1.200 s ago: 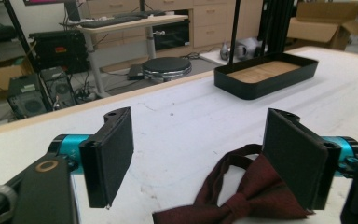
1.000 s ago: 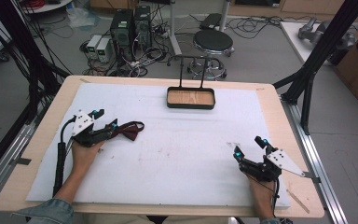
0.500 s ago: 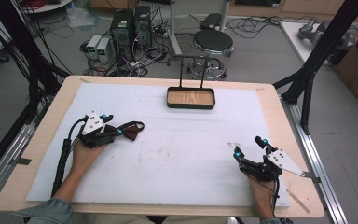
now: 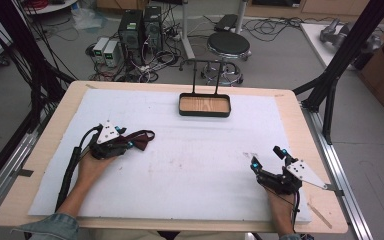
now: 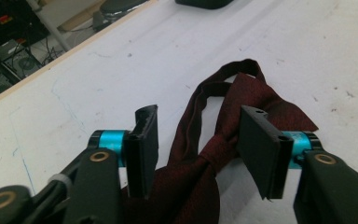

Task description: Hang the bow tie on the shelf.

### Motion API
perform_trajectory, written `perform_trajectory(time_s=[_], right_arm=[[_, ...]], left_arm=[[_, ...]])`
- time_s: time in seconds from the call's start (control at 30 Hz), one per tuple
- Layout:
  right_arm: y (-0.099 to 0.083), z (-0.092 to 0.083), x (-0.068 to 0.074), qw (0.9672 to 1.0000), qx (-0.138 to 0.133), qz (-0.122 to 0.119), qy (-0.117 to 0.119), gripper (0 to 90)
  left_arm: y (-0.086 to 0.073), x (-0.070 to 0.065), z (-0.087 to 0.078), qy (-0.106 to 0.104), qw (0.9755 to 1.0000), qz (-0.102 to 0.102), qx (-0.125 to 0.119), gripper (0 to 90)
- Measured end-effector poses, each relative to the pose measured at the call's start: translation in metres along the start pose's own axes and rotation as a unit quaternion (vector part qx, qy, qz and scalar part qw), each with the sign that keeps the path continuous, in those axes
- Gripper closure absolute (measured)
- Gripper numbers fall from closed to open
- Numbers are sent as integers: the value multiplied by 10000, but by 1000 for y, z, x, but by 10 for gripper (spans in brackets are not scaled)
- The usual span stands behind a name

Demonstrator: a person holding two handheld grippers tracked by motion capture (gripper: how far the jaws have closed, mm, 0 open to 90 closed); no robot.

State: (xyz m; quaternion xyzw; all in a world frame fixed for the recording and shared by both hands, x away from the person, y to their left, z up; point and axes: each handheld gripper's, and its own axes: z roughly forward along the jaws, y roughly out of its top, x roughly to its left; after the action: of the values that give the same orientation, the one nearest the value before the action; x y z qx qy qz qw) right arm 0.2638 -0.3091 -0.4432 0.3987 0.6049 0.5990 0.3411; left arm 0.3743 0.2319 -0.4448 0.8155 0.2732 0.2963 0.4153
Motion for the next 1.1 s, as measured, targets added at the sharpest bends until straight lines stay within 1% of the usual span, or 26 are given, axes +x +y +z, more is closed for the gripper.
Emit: perform_trajectory(time_s=[0.1,0.17,0.27,0.3,0.37,0.5,0.6,0.67,0.83,0.93,1.0,1.1], right_arm=[[0,0,0,10000,1,16,8,103],[0,0,0,10000,2,8,4,103],[0,0,0,10000,6,15,11,103],[0,0,0,10000,7,16,11,103],[0,0,0,10000,4,7,7,103],[0,0,0,10000,12,1,-2,103],[0,0,0,10000,9,8,0,103],[0,0,0,10000,11,7,-5,103],[0,0,0,10000,16,-2,-7,104],[0,0,0,10000,22,13,-3,103],[0,0,0,10000,23,7,-9,103],[0,0,0,10000,26,6,-6,103]], left_arm=[[0,-1,2,-17,9999,83,123,513],[0,-2,3,-42,9998,88,182,513],[-1,-1,5,-123,9996,58,254,546],[-1,-1,5,-156,9994,82,305,555],[-1,-2,5,-160,9993,112,333,573],[-1,-4,6,-180,9987,232,426,652],[-1,-5,6,-237,9984,265,449,712],[-1,-5,6,-259,9984,266,437,753],[-1,-5,5,-291,9984,283,402,774],[-1,-4,3,-339,9987,207,316,775],[0,-2,2,-362,9989,110,259,776],[3,-1,-2,-422,9991,42,63,776]])
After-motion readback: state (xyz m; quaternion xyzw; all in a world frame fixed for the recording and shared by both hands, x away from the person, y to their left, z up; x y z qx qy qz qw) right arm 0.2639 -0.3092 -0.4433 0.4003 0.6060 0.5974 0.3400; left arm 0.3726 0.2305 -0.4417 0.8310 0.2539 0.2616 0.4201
